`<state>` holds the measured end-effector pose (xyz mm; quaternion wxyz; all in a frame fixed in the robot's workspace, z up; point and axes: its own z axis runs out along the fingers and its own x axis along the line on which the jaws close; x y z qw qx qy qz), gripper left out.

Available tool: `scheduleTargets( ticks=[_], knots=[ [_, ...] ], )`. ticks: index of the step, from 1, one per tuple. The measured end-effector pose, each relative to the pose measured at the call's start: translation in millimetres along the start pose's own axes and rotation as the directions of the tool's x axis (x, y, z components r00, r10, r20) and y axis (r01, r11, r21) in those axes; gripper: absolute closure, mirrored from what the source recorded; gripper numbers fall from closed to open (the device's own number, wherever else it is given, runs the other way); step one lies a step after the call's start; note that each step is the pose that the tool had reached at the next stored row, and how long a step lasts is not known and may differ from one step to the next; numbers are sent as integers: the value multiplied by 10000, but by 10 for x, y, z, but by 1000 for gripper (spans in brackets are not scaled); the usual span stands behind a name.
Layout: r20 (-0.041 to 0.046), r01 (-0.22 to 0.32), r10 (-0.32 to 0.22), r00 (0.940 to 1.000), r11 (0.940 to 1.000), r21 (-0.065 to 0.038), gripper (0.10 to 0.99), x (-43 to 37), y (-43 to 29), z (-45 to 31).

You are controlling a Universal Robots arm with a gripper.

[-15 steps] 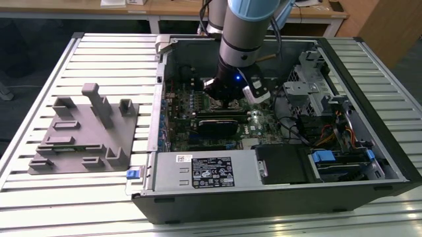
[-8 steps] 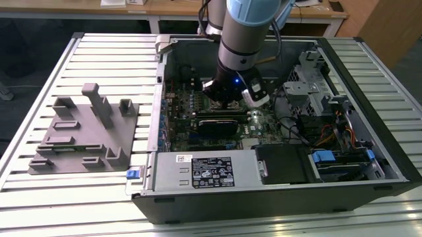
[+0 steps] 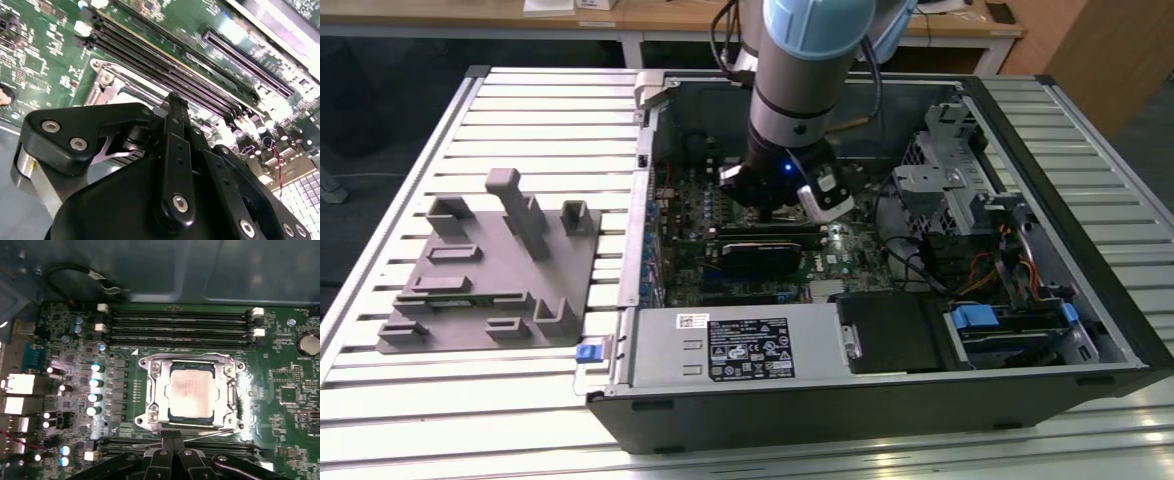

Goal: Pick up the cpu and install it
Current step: 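Install the second cpu locking lever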

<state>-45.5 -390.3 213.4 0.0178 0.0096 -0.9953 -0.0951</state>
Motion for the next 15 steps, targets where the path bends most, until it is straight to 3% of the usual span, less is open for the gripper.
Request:
scheduleTargets(
  ticks=[5,9,15],
  knots=[
    [5,9,-9,10000,9998,-203,980,39,-11,21],
    [6,12,-11,10000,9995,-309,980,39,-22,71],
    [9,16,-16,10000,9992,-412,980,53,-63,67]
  ],
)
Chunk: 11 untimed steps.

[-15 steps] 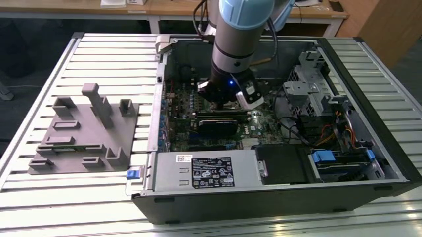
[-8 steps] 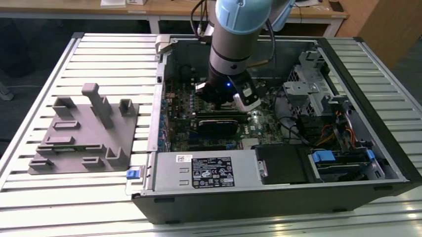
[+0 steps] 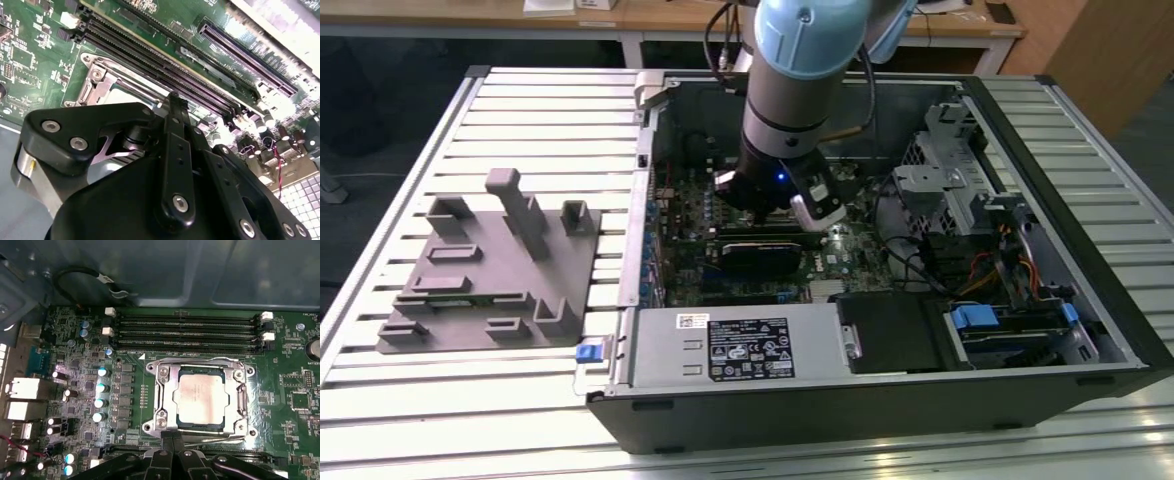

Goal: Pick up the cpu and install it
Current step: 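Install the second cpu locking lever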

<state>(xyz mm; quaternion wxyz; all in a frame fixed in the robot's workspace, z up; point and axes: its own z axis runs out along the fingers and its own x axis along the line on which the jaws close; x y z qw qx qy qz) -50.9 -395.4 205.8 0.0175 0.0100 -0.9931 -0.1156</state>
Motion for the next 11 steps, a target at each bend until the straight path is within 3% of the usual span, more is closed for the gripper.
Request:
scheduleTargets(
  ticks=[5,11],
  knots=[
    [2,6,-6,10000,9998,-178,980,35,-53,-12],
    [13,20,-19,10000,9986,-522,980,96,-95,-19]
  ],
)
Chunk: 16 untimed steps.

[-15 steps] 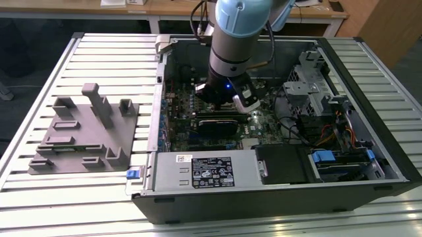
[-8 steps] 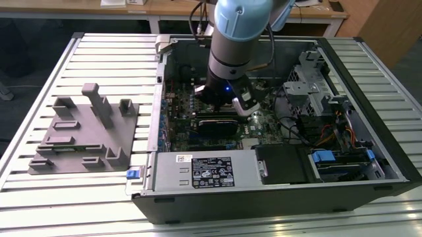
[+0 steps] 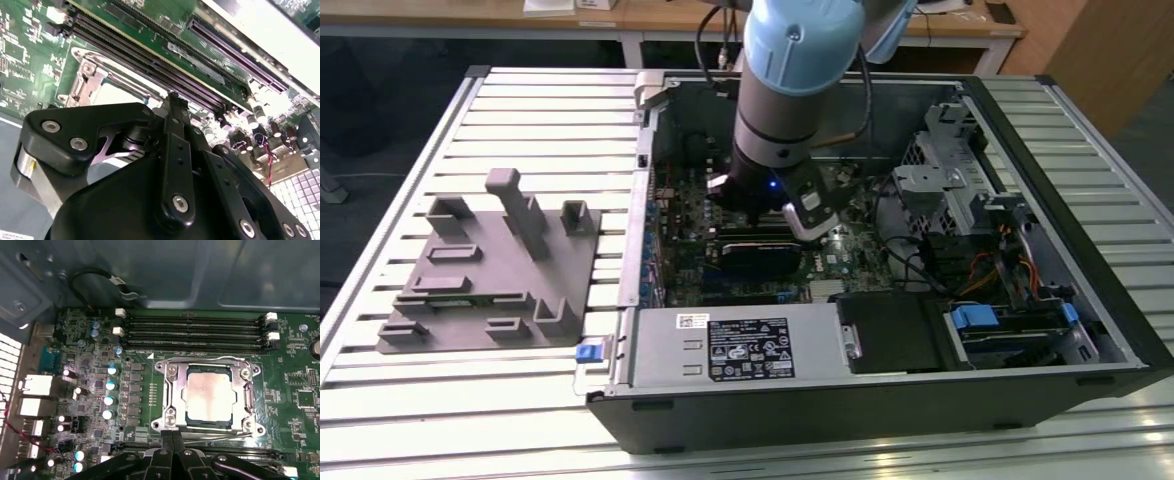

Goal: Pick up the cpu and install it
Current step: 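Install the second cpu locking lever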

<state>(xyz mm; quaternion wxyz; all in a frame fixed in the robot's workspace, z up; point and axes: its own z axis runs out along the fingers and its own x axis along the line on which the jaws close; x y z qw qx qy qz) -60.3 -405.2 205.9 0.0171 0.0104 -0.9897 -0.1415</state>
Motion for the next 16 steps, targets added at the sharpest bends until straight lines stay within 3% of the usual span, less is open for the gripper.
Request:
scheduleTargets(
  ticks=[3,9,16],
  knots=[
    [2,7,-7,10000,9998,-188,980,29,-12,5],
    [8,16,-16,10000,9991,-428,980,45,-28,60],
    [9,23,-22,10000,9983,-574,980,63,-42,110]
  ],
)
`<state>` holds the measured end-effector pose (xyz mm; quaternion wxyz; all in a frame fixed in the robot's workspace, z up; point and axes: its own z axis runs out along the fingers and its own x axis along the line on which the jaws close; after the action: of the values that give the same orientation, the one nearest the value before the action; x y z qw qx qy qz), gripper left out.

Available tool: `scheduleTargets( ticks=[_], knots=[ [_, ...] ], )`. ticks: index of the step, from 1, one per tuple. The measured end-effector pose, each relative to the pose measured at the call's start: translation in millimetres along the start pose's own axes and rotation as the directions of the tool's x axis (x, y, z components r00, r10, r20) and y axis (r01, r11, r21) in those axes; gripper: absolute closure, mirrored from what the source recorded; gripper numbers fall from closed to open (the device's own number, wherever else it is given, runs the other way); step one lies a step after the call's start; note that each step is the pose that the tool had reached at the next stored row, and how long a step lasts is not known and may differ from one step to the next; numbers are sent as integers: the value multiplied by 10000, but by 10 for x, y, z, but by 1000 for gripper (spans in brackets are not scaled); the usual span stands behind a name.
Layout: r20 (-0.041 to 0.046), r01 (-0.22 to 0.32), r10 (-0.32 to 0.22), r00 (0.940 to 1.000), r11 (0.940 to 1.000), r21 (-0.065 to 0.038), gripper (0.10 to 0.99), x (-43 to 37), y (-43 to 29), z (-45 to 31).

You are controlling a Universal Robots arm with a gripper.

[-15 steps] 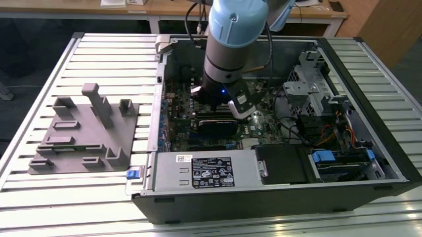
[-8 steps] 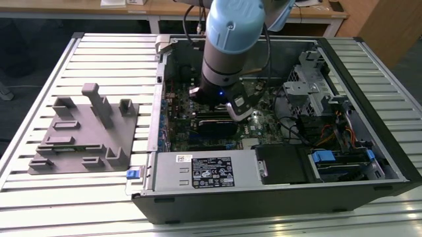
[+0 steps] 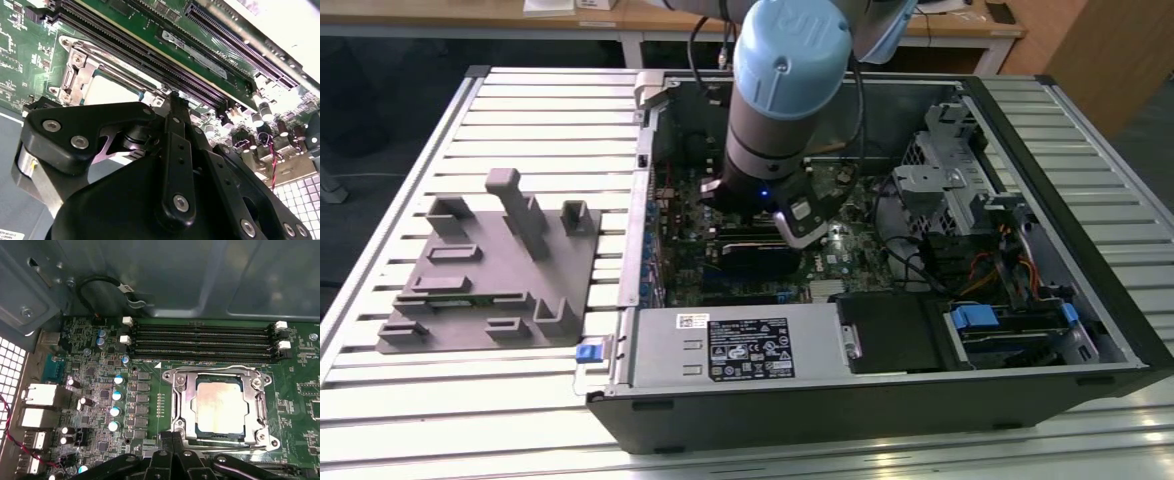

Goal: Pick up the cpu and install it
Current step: 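Install the second cpu locking lever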

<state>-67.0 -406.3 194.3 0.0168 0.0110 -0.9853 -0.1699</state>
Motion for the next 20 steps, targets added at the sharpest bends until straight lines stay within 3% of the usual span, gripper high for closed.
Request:
scheduleTargets(
  ticks=[12,20],
  knots=[
    [6,12,-11,10000,9994,-333,980,11,-21,66],
    [8,13,-13,10000,9992,-411,980,44,-26,92]
  ],
)
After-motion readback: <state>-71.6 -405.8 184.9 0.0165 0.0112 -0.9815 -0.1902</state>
